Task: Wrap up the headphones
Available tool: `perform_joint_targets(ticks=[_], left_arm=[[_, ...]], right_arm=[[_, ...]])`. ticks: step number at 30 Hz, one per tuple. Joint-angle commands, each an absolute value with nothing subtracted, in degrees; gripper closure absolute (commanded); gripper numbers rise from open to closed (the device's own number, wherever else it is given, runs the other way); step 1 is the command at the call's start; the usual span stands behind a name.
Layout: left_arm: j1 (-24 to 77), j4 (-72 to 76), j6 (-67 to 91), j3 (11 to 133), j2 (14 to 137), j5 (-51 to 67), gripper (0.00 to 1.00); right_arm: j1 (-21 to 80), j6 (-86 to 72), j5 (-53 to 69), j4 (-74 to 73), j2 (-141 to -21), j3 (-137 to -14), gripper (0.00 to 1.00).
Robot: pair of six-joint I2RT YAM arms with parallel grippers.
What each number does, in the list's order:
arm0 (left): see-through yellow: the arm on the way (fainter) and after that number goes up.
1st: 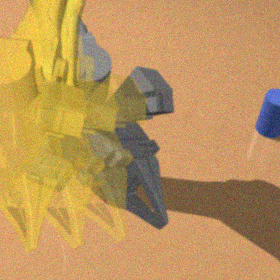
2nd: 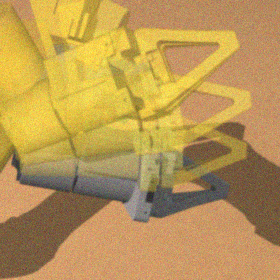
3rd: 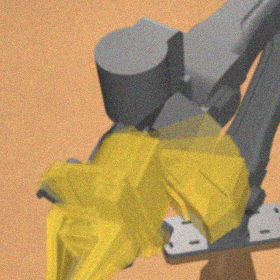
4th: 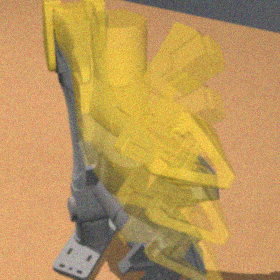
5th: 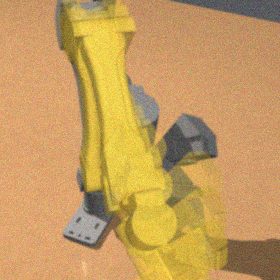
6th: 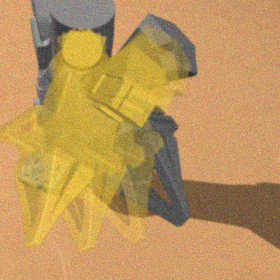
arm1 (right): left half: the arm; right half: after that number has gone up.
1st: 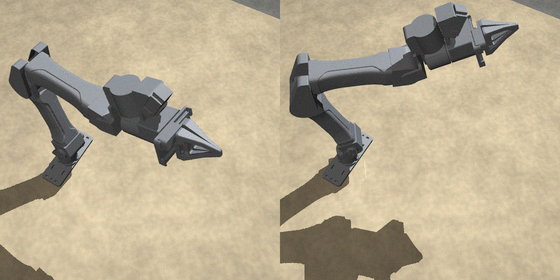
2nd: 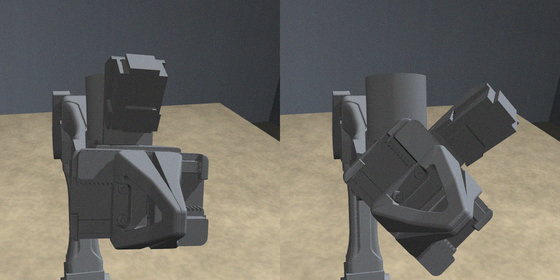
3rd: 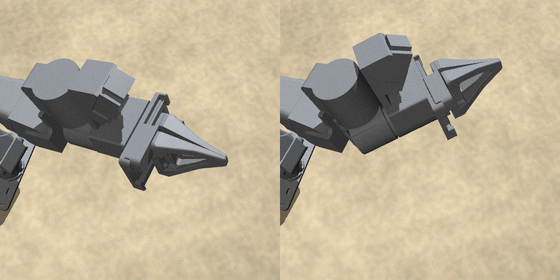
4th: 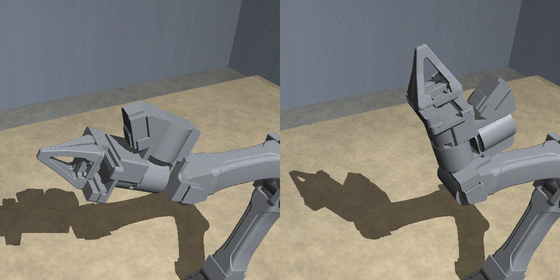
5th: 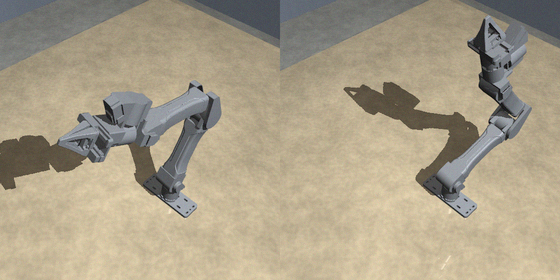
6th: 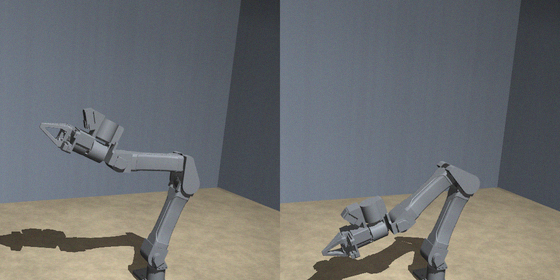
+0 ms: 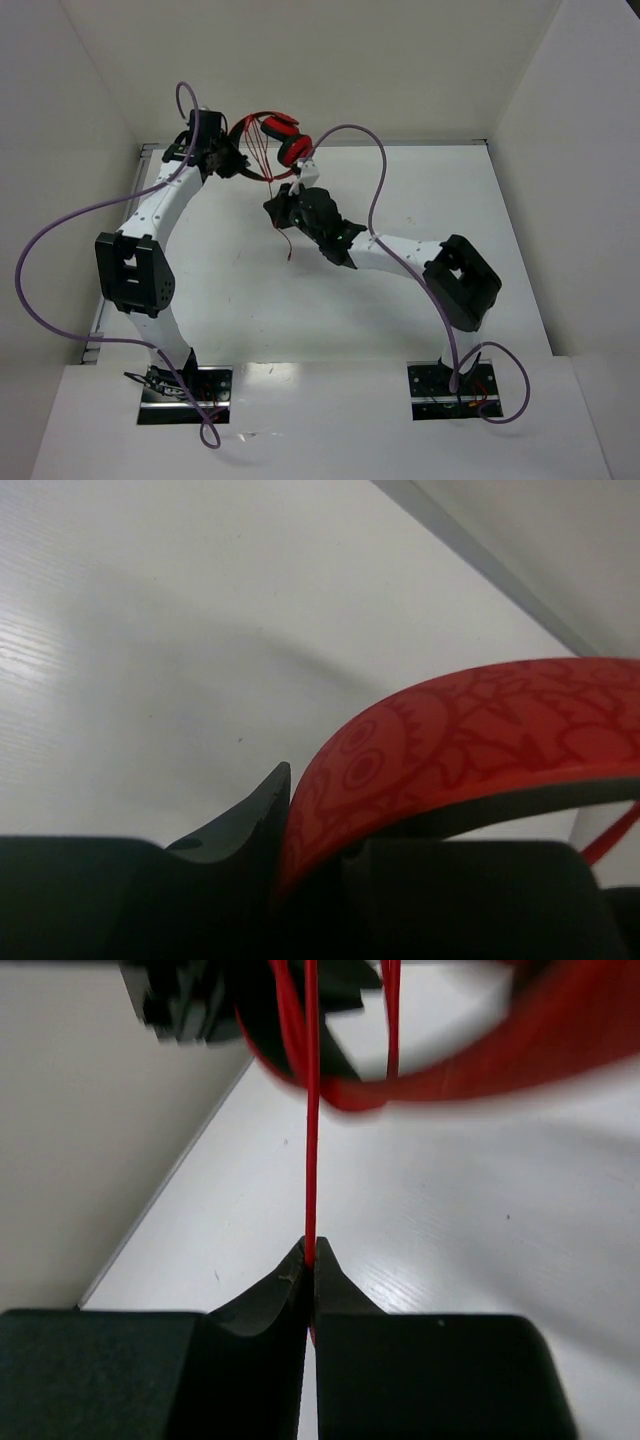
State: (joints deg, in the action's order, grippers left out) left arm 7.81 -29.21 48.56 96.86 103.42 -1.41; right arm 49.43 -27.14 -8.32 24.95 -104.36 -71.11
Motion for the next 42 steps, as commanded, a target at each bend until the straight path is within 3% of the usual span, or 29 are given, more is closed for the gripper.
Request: perform_joint_targets(ticks=[1, 13, 18, 21, 23, 31, 42], left_arm=[[5.54, -10.72, 59.24, 101.78, 101.34, -1.85, 1.00], [5.54, -10.20, 60.38, 100.99, 99.41, 2.64, 1.00], [5.54, -10.20, 60.38, 103.18, 99.40, 5.53, 1.00], [5.54, -10.72, 60.38, 103.18, 99.40, 6.76, 1.00], [5.54, -10.72, 60.38, 103.18, 98.88, 7.38, 1.00], [5.01, -11.95, 57.66, 101.79, 96.07, 8.09, 1.00], [4.48, -14.33, 51.77, 104.68, 97.21, -0.70, 1.00]], right_arm=[[53.00, -26.46, -6.23, 19.69, -103.45, -65.66, 0.94], [53.00, -23.82, -10.89, 24.17, -99.49, -61.52, 0.99], [53.00, -24.35, -12.92, 25.39, -98.35, -57.75, 0.89], [53.00, -24.35, -14.50, 25.92, -97.74, -56.43, 0.89], [53.00, -23.21, -14.50, 25.93, -97.73, -55.82, 0.99], [52.48, -21.45, -20.20, 26.55, -96.68, -53.97, 1.00], [51.94, -22.32, -19.42, 21.45, -80.78, -45.71, 1.00]])
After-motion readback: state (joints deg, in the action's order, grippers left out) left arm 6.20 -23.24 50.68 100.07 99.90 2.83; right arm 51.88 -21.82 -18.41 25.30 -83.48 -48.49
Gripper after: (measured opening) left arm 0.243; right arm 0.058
